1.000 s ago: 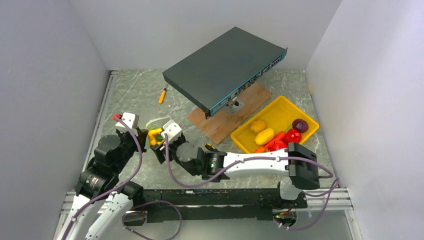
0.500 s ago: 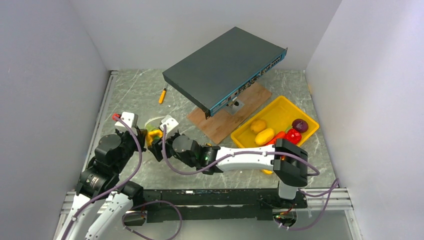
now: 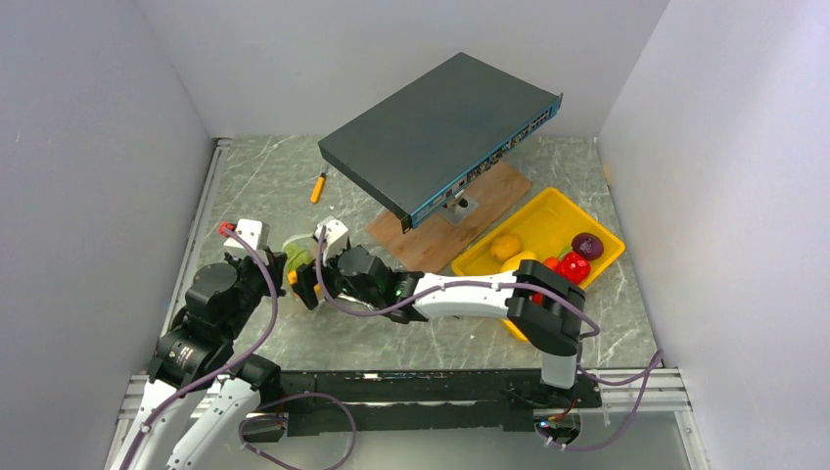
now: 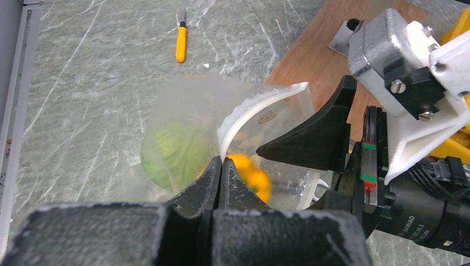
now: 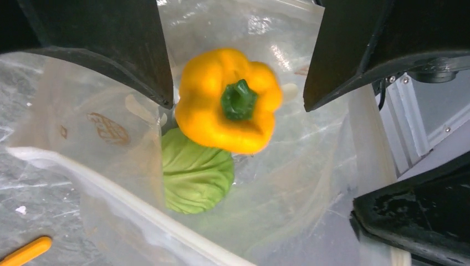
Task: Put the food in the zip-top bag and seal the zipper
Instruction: Place the fake vegetable in the zipper food storage bag.
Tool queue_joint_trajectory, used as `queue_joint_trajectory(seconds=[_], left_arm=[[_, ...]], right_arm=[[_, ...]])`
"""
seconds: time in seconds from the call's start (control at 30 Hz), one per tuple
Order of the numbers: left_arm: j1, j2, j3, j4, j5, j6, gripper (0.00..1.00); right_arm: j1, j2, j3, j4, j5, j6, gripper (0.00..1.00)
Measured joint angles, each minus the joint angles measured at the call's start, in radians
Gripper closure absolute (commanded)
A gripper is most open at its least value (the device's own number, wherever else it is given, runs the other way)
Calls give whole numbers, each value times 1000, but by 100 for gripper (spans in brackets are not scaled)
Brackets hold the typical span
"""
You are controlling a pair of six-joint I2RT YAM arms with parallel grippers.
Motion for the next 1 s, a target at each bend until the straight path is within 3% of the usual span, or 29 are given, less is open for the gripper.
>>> queue_joint_trajectory(seconds=[0.2,0.47,0.63,1.0], left_arm=[[0,0,0,0,-11,-3,100],[0,16,0,0,-14,-4,100],[0,16,0,0,-18,-5,100],[0,16,0,0,-32,-8,100]], right_arm=[[2,14,40,-10,-32,-6,3],[2,-13,41,-111,-34,1,13],[3,-130,-8,-174,-1,1,16],[6,-208,-68,-240,211,-11,24]])
